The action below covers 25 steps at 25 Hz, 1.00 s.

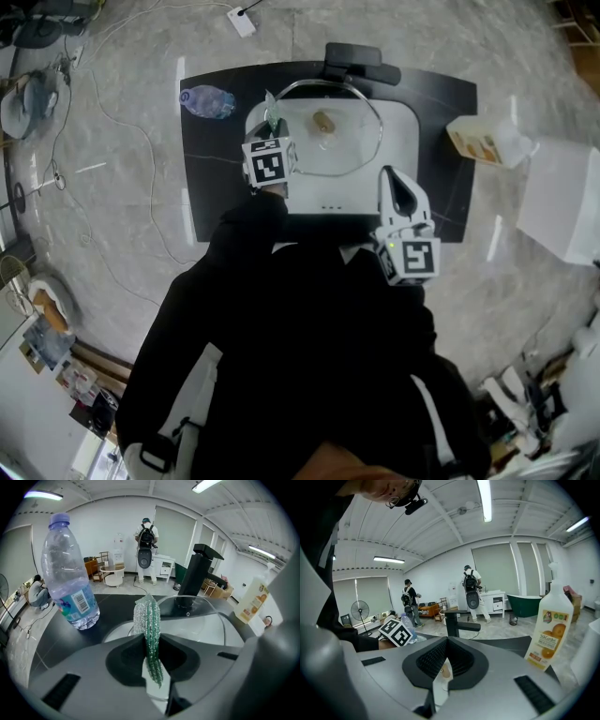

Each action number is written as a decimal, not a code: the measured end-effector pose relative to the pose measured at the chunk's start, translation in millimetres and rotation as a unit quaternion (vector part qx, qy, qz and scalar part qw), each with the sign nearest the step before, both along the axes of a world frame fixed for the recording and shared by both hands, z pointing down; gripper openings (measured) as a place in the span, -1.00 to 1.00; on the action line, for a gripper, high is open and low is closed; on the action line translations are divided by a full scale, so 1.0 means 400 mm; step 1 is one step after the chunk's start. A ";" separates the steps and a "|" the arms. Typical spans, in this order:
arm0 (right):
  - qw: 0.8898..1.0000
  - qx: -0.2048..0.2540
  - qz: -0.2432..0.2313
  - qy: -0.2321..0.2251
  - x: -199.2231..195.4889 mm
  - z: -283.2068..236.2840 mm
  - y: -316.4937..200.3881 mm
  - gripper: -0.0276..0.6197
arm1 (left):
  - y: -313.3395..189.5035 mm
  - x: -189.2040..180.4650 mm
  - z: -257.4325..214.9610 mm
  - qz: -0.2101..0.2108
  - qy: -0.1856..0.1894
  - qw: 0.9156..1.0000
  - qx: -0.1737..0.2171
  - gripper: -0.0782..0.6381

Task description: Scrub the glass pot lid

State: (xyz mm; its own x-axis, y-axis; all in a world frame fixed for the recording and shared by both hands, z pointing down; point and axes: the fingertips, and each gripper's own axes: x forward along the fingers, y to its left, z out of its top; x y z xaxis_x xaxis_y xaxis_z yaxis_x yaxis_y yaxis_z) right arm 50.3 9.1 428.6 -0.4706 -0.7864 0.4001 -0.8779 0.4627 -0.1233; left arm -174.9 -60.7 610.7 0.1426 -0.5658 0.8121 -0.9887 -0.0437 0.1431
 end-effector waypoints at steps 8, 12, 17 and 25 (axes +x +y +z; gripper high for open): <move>1.000 -0.011 0.006 -0.008 0.009 0.000 -0.024 -0.94 | -0.043 0.036 0.023 0.011 0.016 1.000 -0.011 -0.61; 1.000 -0.019 0.012 -0.017 0.011 -0.003 -0.026 -0.94 | -0.054 0.048 0.034 0.019 0.019 1.000 -0.016 -0.61; 1.000 -0.017 0.017 -0.007 0.032 0.010 -0.034 -0.94 | -0.075 0.057 0.051 0.028 0.021 0.999 -0.021 -0.61; 1.000 -0.022 0.017 0.000 0.040 0.036 -0.038 -0.94 | -0.088 0.065 0.066 0.031 0.019 0.999 -0.027 -0.62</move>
State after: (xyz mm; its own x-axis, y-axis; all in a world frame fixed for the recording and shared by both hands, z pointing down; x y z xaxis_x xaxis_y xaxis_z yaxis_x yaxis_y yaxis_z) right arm 66.2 -6.2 442.8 -0.4439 -0.7835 0.4348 -0.8930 0.4267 -0.1429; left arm -148.8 -95.8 637.0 0.2081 -0.5103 0.8344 -0.9780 -0.0963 0.1850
